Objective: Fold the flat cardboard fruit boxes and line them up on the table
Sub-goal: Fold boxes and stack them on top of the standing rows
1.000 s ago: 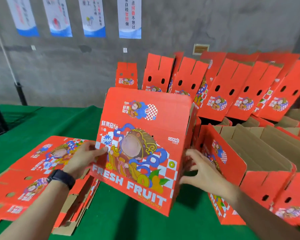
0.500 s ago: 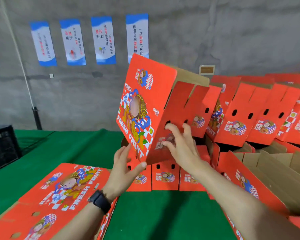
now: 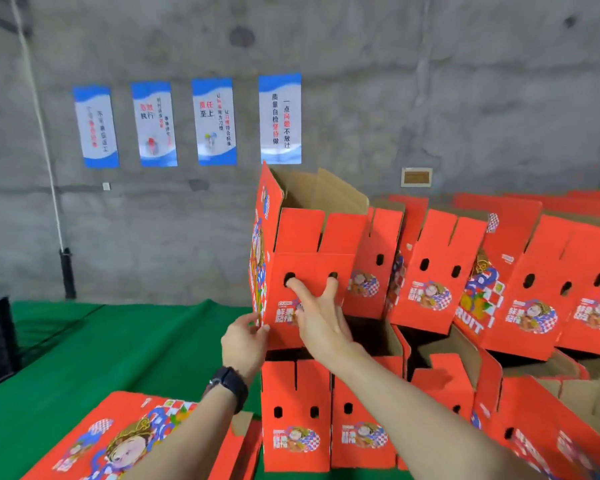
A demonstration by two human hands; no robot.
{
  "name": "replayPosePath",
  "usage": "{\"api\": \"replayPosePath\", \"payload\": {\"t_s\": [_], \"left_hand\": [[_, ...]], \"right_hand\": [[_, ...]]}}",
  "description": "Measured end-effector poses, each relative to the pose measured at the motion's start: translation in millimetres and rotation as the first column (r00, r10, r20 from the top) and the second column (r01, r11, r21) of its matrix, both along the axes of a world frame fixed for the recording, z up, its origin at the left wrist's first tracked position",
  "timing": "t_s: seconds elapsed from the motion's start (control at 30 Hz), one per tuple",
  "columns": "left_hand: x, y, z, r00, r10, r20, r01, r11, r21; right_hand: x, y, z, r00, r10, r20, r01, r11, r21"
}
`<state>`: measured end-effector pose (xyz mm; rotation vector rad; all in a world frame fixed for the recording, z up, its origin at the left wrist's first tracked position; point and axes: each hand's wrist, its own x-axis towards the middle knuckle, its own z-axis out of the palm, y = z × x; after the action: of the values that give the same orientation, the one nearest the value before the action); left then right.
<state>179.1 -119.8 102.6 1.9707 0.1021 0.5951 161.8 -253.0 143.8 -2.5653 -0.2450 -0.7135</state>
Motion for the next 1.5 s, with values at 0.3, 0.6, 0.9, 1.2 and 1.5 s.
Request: {"api": "replayPosePath", "payload": {"t_s": [0.3, 0.6, 0.9, 1.2, 1.5], "left_hand": [[45, -5, -27, 0.851, -0.526, 0.016, 0.523, 0.842, -0.132], [58, -18, -13, 0.878, -0.476, 0.051, 0.473, 0.879, 0.069], [23, -37, -48, 0.923, -0.359, 0.136, 0.283, 0.875, 0.393], [12, -23, -44, 0.912, -0.353, 0.207, 0.290, 0.915, 0.281], [15, -19, -45, 0.930, -0.301, 0.210, 0.271, 0.949, 0.161]], "right_hand": [[57, 6, 4, 0.994, -0.109, 0.004, 0.109, 0.985, -0.136], [62, -4, 11, 0.982, -0.157, 0.108, 0.171, 0.977, -0.131], [43, -44, -19, 0.966, -0.196, 0.171, 0.227, 0.956, -0.186], [27, -28, -14, 0.969, -0.146, 0.200, 0.179, 0.970, -0.162], [5, -19, -30, 0.963, -0.070, 0.260, 0.154, 0.936, -0.317]]}}
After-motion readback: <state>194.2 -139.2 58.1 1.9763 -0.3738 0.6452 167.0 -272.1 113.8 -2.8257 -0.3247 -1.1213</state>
